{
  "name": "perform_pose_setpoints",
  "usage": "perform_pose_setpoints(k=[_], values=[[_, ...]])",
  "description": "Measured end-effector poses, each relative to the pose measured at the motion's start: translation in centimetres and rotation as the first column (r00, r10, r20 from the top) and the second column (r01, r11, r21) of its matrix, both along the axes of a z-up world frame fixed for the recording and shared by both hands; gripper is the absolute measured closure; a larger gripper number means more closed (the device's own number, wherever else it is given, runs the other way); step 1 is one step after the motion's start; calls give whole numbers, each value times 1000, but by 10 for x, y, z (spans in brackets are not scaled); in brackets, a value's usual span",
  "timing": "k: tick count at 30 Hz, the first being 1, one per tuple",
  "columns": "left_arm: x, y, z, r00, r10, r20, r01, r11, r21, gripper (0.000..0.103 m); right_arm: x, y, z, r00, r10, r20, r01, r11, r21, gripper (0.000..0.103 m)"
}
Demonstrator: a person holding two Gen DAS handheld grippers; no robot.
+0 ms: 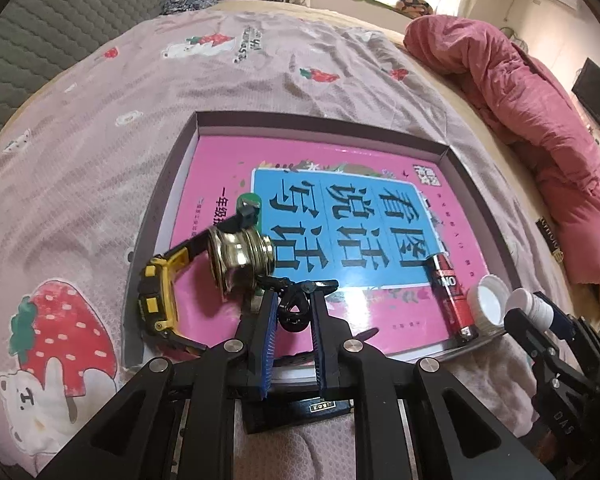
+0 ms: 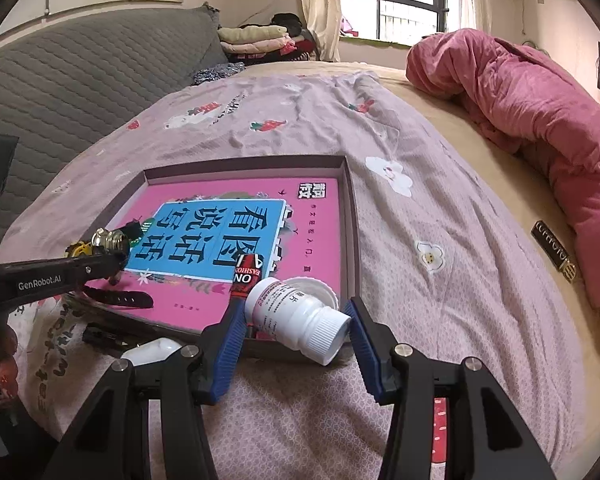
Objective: Organize rigid objects
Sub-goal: 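Carry the black plug into the grey tray while right tool lowers the pill bottle there, then open left tool to release the plug while right tool releases the pill bottle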
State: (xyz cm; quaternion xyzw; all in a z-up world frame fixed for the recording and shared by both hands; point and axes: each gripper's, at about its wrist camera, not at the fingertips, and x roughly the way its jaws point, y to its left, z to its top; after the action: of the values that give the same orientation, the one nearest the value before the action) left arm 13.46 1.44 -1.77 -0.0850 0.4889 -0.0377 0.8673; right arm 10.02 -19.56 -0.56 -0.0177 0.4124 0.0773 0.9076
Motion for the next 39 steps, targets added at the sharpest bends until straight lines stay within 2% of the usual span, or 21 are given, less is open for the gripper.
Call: perform_pose_setpoints(k=[13, 23, 39], values=[[1, -2, -15, 999, -5, -34, 5, 1000, 2, 87, 7, 5, -9, 1000, 5, -13, -5, 1000, -24, 52], [0, -3, -16, 999, -13, -36, 14, 1000, 7, 87, 8, 19, -13, 1000, -2, 10, 4, 992, -130, 52], [-1, -2, -14, 999, -11, -36, 12, 1000, 10, 86, 8, 18, -13, 1000, -7, 7, 8, 993, -117, 52]])
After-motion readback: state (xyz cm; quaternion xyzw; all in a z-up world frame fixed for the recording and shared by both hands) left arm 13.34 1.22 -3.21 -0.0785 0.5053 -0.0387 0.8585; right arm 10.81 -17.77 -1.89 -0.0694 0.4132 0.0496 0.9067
